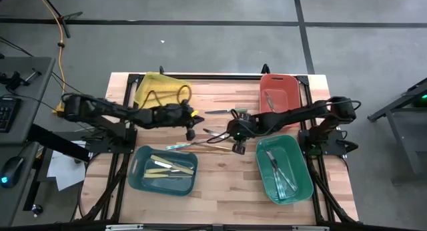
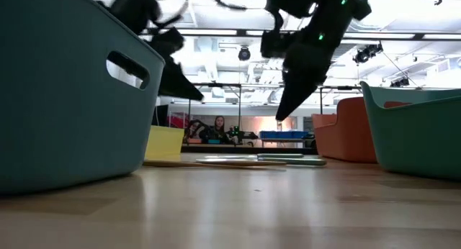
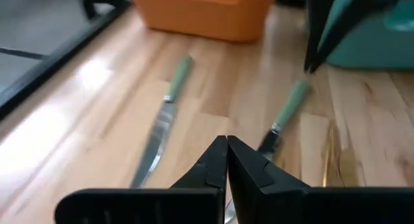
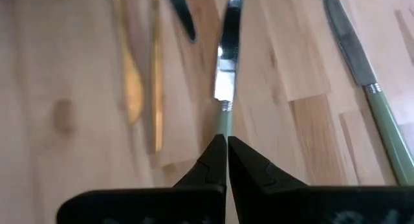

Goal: Sort silverware by color (type)
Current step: Put the green knife into the orange bin

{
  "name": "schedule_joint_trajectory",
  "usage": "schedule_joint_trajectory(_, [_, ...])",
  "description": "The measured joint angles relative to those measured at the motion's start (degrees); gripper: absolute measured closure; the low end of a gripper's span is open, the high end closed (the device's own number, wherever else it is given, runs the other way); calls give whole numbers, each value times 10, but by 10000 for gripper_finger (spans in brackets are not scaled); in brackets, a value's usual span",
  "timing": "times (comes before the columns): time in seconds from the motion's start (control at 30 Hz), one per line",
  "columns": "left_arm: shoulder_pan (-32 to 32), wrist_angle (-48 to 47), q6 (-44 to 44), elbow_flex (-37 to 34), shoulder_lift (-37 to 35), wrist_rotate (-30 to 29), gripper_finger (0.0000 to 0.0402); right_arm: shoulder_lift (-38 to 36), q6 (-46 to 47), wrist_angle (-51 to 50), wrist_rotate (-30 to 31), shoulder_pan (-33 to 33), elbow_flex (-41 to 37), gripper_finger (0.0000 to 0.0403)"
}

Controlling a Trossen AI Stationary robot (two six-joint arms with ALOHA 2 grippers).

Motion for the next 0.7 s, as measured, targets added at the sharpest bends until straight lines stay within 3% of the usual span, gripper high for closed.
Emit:
schedule_joint_trajectory(0.13, [36, -41, 43, 69, 67, 109, 401, -43, 0, -24, -22, 3, 0, 403])
schedule_joint_trajectory(0.27, [67, -186, 81, 166, 128, 215, 401, -91, 0, -49, -22, 9, 0, 403])
schedule_joint_trajectory(0.43, [65, -288, 127, 252, 200, 209, 401, -138, 2, -77, -21, 19, 0, 403])
schedule_joint_trajectory(0.7, [47, -290, 195, 291, 272, 222, 401, -156, 3, -87, -20, 34, 0, 403])
